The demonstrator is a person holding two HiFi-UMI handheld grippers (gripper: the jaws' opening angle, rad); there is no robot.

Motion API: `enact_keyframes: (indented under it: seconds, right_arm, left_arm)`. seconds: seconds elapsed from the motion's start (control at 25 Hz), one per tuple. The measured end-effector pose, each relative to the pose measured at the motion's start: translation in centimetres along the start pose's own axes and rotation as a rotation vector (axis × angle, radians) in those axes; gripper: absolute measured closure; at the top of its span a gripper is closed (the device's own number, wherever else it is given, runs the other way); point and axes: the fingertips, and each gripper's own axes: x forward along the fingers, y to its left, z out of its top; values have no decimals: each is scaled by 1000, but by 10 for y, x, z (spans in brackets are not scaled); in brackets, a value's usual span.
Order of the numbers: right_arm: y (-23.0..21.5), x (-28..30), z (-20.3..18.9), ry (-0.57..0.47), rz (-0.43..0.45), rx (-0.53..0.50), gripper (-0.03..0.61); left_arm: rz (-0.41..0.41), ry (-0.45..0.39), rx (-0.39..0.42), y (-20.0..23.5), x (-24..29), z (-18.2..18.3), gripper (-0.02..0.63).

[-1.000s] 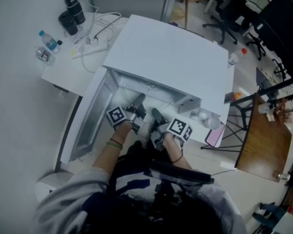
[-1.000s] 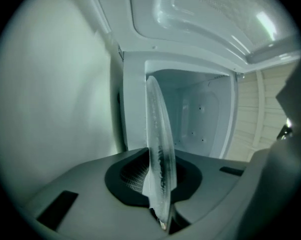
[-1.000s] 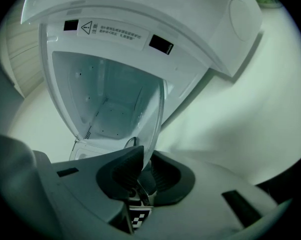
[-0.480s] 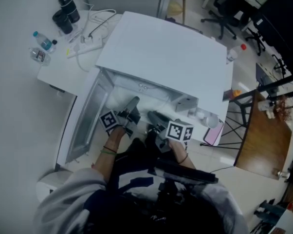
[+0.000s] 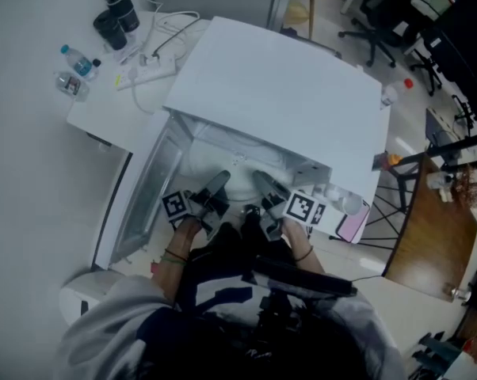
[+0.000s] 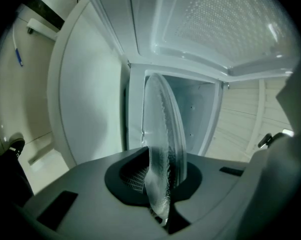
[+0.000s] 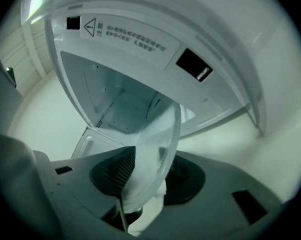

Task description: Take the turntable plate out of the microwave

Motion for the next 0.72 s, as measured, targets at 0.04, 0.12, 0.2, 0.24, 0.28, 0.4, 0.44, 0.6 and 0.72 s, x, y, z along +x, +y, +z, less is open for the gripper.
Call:
enact_keyframes:
  seconds: [0.04, 0.12, 0.2, 0.24, 0.28, 0.4, 0.44, 0.6, 0.72]
  right_arm:
    - [1, 1, -1, 2, 8, 3, 417]
    - [6, 4, -6, 9, 34, -2, 417]
    - [8, 5, -11, 19, 40, -18, 470]
    - [8, 5, -12, 23, 42, -23, 469]
    - [9, 5, -12, 25, 47, -25, 475]
    - [17, 6, -11, 25, 68, -50, 482]
    - [20, 5, -11, 23, 73, -60, 483]
    - [32, -1, -12, 11, 99, -67, 485]
    - [38, -7, -12, -2, 114, -70, 486]
  left_arm:
    - [1, 8, -5, -1, -3, -3, 594]
    - [4, 26, -7, -4, -8, -10, 594]
    - [14, 34, -5, -7, -14, -14, 592]
    - [20, 32, -3, -8, -17, -14, 592]
    - [23, 27, 2, -8, -19, -14, 591]
    - [11, 10, 23, -10, -23, -11, 586]
    - [5, 7, 25, -12, -24, -11, 585]
    - [-7, -4, 6, -21, -28, -16, 580]
    - [-9, -2, 13, -26, -32, -19, 581]
